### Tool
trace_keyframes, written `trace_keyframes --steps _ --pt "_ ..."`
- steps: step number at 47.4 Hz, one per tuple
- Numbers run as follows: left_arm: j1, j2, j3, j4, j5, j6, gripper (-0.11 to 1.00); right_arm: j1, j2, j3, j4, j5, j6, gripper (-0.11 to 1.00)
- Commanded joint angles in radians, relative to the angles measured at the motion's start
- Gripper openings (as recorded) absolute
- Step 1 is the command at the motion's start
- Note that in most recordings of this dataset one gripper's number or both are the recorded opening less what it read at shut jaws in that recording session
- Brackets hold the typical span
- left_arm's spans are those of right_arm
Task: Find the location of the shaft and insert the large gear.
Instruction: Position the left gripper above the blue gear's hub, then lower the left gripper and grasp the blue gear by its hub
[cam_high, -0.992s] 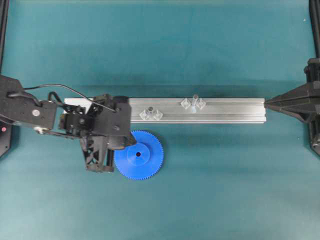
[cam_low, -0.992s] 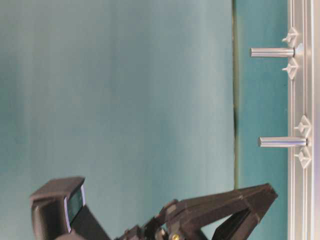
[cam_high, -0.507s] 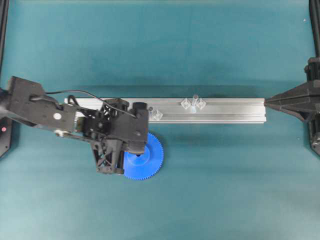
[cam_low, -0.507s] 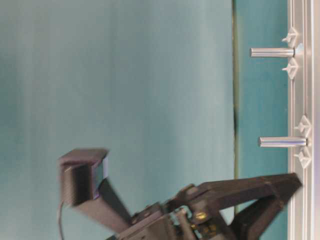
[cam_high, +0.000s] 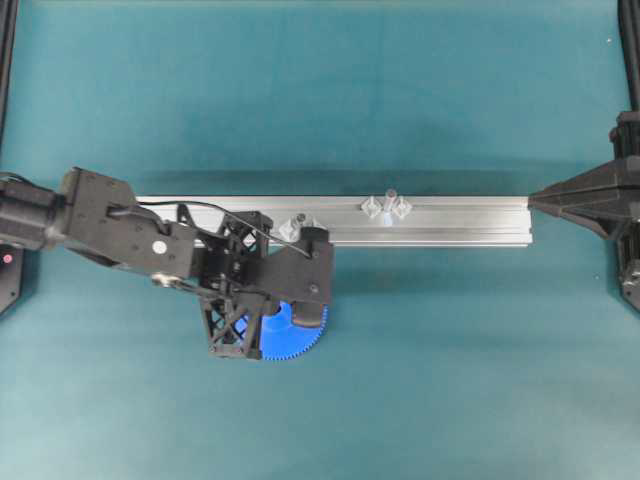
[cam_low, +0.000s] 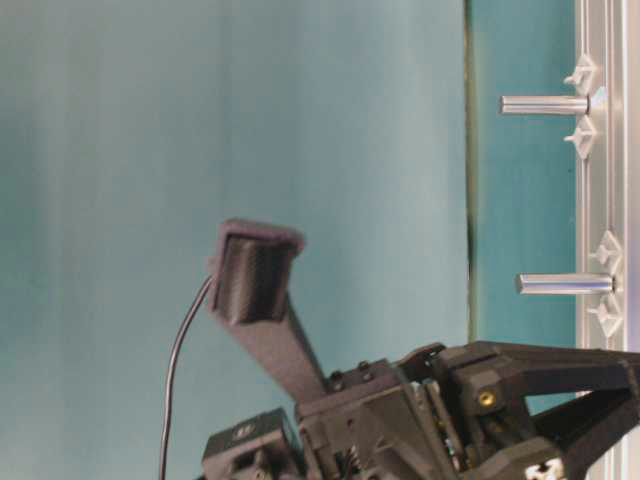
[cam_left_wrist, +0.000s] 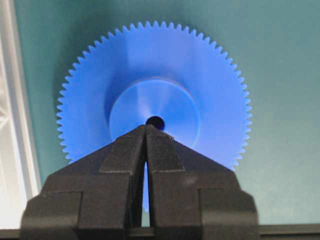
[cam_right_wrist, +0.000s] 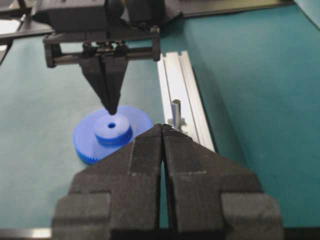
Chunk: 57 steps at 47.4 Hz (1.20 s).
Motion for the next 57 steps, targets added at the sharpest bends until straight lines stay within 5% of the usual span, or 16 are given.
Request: trace_keyframes --steps 1,57 --pt "-0.008 -0.006 -0.044 0.002 0.029 0.002 -0.01 -0.003 0.003 -0.008 0.000 -0.005 0.009 -0.01" --pt "-0.023 0.067 -0.152 0.003 0.192 0.005 0.00 -0.005 0.005 0.002 0.000 -0.005 0.009 -0.01"
